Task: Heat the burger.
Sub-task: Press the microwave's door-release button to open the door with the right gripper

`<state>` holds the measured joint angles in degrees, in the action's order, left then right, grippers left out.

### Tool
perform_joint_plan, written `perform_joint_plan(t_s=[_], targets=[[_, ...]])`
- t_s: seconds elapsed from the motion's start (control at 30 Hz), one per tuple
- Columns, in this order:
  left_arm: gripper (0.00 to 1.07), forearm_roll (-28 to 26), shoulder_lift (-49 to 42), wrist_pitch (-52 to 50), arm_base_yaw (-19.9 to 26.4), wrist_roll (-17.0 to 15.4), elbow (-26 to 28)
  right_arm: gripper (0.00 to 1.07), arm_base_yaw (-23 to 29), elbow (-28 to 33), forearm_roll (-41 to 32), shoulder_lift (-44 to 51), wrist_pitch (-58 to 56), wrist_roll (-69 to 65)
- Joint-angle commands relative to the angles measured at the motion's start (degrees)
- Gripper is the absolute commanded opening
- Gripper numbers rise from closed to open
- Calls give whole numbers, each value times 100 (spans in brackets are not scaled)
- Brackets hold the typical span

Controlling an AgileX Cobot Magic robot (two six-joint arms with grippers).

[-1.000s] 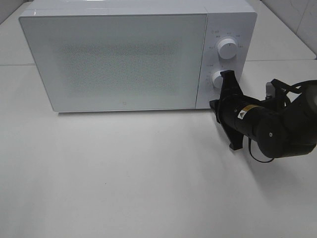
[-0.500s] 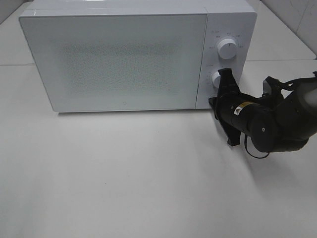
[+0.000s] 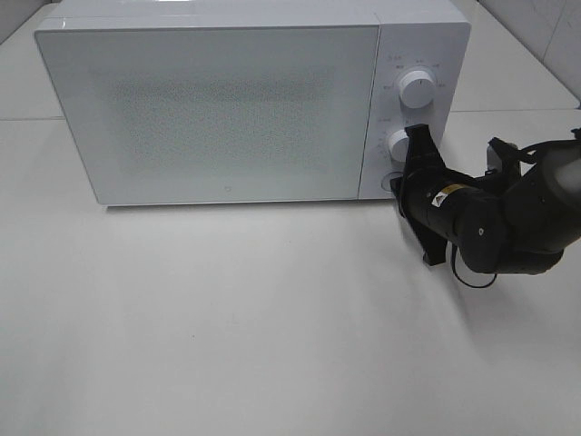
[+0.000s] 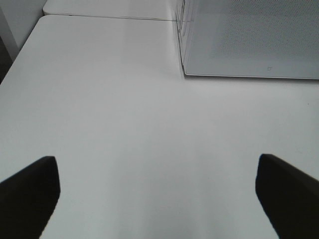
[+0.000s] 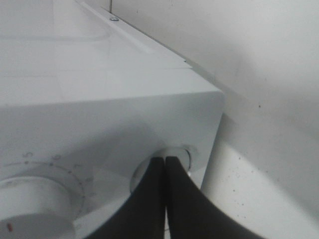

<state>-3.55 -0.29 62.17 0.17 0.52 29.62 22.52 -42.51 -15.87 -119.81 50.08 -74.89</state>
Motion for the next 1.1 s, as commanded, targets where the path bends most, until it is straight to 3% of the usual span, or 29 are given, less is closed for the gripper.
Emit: perform_joint_plan(t_s=[0.03,1.1], targets=[[101,23,-86,-80,-34,-11,0,0,-23,-195,52,23,29,86],[101,23,-86,-80,-34,-11,0,0,-23,-338,155,23,625,-11]])
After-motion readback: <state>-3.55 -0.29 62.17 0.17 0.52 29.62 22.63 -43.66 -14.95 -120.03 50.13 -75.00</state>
